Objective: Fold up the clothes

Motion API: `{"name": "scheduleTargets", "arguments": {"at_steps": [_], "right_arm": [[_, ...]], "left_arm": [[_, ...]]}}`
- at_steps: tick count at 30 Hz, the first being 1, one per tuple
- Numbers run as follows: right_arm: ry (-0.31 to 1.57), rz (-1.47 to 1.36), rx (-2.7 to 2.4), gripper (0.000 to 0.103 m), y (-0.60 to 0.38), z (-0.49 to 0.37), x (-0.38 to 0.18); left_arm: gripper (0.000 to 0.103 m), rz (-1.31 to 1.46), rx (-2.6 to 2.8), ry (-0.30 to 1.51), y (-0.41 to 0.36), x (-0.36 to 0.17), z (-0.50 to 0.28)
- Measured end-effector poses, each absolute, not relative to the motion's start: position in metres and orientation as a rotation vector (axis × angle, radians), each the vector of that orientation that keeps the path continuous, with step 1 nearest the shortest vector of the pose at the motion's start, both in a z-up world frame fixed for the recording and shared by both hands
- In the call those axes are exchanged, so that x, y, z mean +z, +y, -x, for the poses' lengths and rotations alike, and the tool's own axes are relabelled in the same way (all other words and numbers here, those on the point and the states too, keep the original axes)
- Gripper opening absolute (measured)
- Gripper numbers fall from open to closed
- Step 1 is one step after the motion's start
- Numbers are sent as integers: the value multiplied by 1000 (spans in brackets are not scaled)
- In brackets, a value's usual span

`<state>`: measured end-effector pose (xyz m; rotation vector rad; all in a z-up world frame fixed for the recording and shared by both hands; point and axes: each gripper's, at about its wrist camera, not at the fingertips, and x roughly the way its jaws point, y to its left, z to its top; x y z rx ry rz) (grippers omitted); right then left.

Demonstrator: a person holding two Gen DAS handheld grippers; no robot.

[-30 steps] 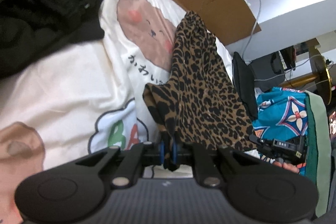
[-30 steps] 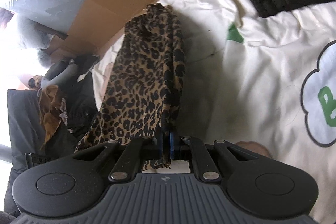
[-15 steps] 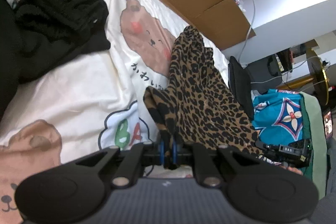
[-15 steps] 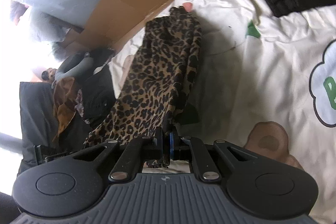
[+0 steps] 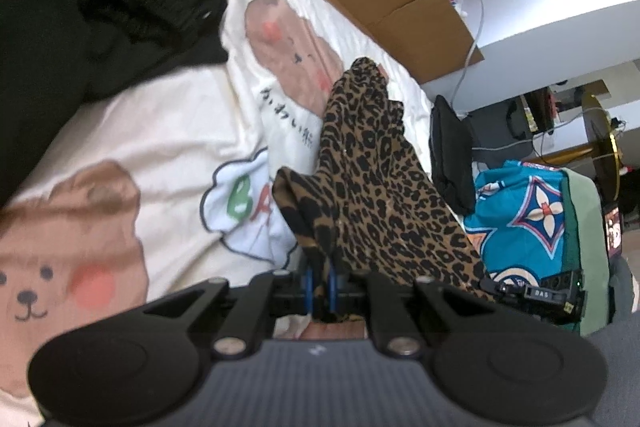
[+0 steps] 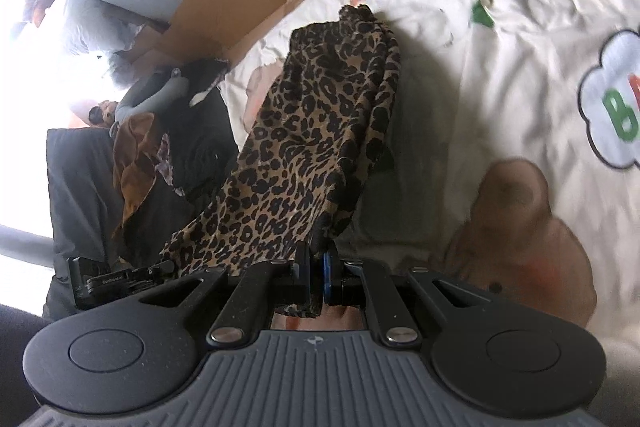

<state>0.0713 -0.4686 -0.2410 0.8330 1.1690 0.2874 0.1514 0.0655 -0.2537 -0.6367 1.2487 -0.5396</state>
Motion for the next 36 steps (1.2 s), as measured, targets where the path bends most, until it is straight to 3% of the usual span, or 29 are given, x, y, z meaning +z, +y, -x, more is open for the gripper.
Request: {"name": "scheduleTargets", "arguments": {"at_steps": [26, 36], "right_arm": [[1002, -1082, 150, 4, -503, -87, -271], [979, -1107, 91, 4, -508, -125, -292]], "left_arm": [[8, 851, -512, 1141, 59, -269, -212], [8, 863, -478, 1124, 48, -298, -259]]}}
